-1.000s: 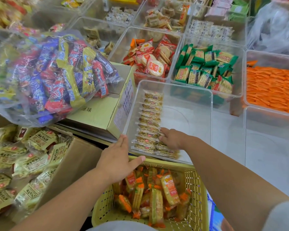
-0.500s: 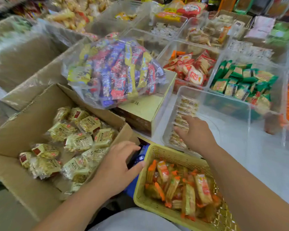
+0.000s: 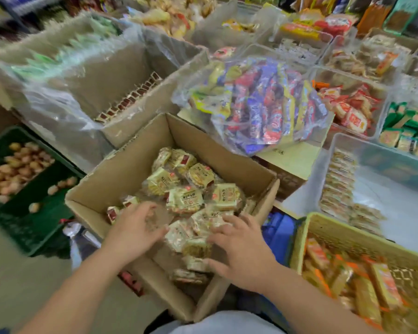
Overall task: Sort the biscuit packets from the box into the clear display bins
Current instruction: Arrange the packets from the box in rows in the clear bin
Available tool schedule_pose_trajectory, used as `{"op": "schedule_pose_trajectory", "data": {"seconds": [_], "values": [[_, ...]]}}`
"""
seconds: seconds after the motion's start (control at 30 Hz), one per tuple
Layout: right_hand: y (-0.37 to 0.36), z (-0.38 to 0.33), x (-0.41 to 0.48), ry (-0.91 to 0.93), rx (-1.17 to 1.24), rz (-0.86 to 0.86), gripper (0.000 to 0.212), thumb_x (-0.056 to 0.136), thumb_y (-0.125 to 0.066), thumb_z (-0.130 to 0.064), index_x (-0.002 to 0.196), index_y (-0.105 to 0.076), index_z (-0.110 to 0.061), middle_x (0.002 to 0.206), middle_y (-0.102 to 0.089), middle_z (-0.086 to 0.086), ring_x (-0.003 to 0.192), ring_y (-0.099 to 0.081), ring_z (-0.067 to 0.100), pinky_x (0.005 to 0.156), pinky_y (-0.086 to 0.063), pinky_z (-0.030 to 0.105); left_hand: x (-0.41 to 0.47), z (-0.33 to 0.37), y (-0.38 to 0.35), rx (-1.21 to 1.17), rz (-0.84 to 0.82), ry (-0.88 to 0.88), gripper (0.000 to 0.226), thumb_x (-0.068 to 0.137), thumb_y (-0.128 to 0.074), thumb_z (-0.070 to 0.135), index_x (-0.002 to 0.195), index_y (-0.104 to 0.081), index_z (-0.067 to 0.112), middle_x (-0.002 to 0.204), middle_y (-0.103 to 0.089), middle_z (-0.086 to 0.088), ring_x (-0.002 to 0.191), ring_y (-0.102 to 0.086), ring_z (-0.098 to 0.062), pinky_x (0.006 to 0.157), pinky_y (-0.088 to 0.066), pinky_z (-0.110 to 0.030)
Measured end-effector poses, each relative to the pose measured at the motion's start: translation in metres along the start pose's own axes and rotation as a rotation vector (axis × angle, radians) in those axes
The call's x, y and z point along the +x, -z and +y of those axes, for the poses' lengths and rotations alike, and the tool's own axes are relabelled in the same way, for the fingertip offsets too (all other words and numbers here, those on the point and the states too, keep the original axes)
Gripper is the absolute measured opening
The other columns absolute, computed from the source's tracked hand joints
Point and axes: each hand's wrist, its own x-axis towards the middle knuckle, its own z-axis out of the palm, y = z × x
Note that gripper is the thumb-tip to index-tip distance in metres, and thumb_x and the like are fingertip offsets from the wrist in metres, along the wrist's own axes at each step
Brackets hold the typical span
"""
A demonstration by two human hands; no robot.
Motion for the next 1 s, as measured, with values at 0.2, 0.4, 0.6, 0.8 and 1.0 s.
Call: {"op": "schedule_pose_trajectory", "data": {"seconds": [0.2,0.4,0.6,0.8,1.0], "values": [[-0.011,-0.01,0.009,-0.176,-0.136,0.007,0.071,0.079,-0.033,-0.088,0.122,-0.068,-0.043,0.117,-0.064,-0.02,0.125,-0.049,0.017,0.115,-0.021,0.043,0.057,-0.059,0.038,0.319,-0.189,-0.065,0.102,0.066,-0.072,0.082,0.151,-0.04,0.035,0.147,-0.045,-0.005,0.133,-0.044,-0.032,0.106,-0.046,-0.046],[-0.007,-0.023,0.012,-0.296,-0.178,0.005,0.065,0.08,-0.035,-0.082,0.122,-0.068,-0.044,0.119,-0.064,-0.022,0.124,-0.049,0.014,0.11,-0.017,0.038,0.092,-0.048,0.03,0.572,-0.611,-0.261,0.125,0.056,-0.079,0.08,0.159,-0.02,0.043,0.166,-0.021,-0.003,0.15,-0.026,-0.035,0.117,-0.034,-0.057],[-0.013,-0.026,0.014,-0.358,-0.214,0.029,0.058,0.08,-0.037,-0.076,0.114,-0.07,-0.042,0.109,-0.067,-0.021,0.114,-0.053,0.014,0.112,-0.02,0.039,0.099,-0.043,0.003,0.791,-0.79,-0.355,0.105,0.066,-0.084,0.068,0.155,-0.033,0.042,0.151,-0.035,-0.004,0.14,-0.035,-0.034,0.11,-0.042,-0.056],[-0.016,-0.027,0.016,-0.377,-0.209,0.069,0.051,0.08,-0.04,-0.07,0.107,-0.073,-0.041,0.101,-0.068,-0.02,0.105,-0.055,0.013,0.109,-0.022,0.038,0.099,-0.044,-0.004,0.906,-0.762,-0.42,0.072,0.087,-0.071,0.046,0.15,-0.038,0.052,0.144,-0.04,-0.004,0.134,-0.037,-0.033,0.104,-0.044,-0.051],[-0.018,-0.026,0.014,-0.379,-0.202,0.091,0.045,0.081,-0.044,-0.066,0.103,-0.074,-0.041,0.098,-0.069,-0.021,0.103,-0.055,0.012,0.108,-0.023,0.037,0.101,-0.045,0.002,0.796,-0.718,-0.408,0.056,0.092,-0.062,0.02,0.142,-0.054,0.045,0.142,-0.044,-0.001,0.129,-0.04,-0.029,0.104,-0.046,-0.047]]}}
